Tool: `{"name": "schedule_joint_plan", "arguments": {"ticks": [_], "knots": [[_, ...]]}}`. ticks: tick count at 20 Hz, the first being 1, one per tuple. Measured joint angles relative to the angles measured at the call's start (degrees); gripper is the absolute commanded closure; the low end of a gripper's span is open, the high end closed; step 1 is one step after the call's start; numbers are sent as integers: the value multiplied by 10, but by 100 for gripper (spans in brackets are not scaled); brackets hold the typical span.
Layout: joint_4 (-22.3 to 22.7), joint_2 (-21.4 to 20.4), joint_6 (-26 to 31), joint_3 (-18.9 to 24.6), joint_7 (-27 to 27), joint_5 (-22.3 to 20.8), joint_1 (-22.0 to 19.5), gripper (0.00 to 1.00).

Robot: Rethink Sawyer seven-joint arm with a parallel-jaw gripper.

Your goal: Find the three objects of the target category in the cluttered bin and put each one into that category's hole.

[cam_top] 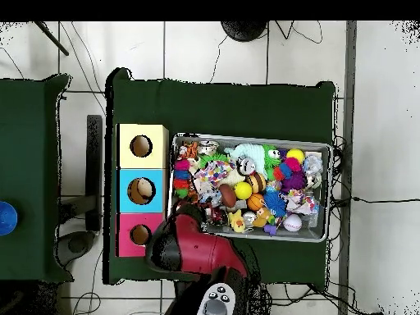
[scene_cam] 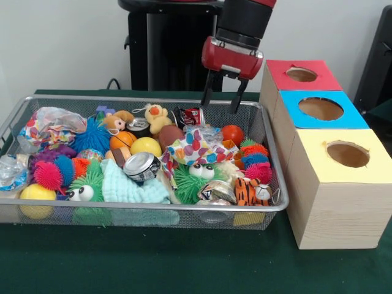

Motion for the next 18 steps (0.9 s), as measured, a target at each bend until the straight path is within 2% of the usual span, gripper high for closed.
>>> {"name": "schedule_joint_plan", "arguments": {"ticks": [7, 18], "knots": [[-2, 1, -23, -15, 0, 0, -4, 0], [-3, 30, -23, -15, 0, 1, -55, 0]]}}
